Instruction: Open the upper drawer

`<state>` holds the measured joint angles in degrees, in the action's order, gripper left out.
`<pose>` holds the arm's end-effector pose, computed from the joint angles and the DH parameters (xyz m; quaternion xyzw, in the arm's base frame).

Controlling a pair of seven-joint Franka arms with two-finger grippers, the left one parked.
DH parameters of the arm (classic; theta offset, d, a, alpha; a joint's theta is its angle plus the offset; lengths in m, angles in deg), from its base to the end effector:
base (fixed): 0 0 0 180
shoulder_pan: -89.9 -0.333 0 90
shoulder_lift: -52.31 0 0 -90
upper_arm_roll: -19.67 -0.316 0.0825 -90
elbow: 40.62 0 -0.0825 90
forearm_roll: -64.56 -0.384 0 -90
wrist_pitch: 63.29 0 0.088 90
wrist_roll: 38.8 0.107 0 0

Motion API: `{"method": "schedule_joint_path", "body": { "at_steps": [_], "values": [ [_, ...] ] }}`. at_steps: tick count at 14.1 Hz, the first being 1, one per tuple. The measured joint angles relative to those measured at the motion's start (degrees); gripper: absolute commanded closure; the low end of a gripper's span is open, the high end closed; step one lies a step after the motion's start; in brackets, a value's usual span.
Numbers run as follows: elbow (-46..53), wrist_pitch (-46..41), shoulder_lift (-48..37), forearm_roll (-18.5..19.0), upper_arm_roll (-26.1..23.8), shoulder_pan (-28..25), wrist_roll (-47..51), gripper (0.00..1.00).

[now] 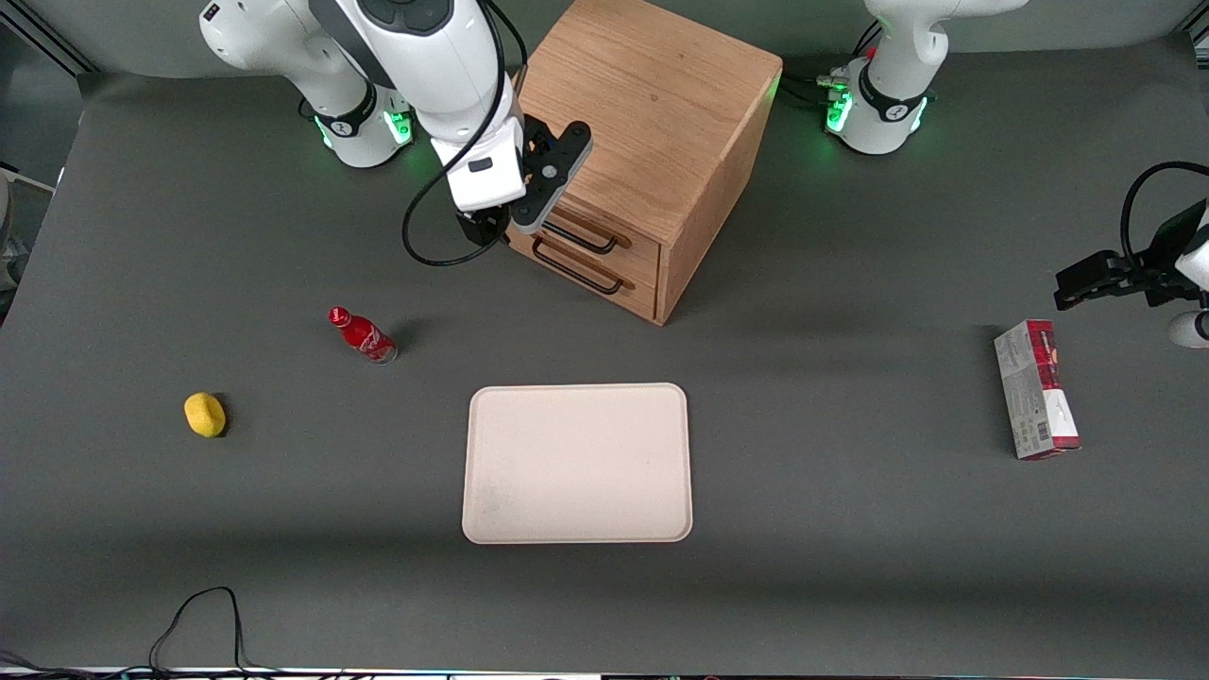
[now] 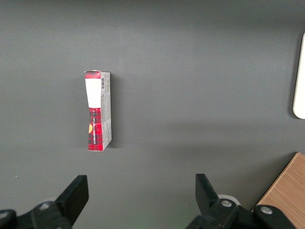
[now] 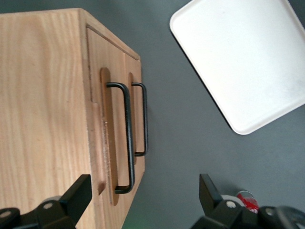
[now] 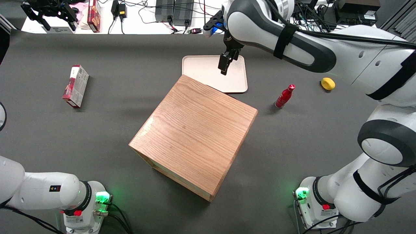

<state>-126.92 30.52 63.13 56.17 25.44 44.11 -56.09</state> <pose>0.4568 0.4096 0.5516 -0.8784 -0.4728 0.0403 0.0566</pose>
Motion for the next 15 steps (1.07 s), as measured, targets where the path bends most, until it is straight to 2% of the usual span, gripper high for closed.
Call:
{"method": "schedule_joint_path", "body": {
  "at_steps": [5, 15],
  "values": [
    [-2.4, 0.8, 0.1, -1.1, 0.1, 0.0, -0.2, 0.0],
    [-14.4, 13.0, 0.4, -1.2, -0.2, -1.6, -0.7, 0.0]
  ]
}}
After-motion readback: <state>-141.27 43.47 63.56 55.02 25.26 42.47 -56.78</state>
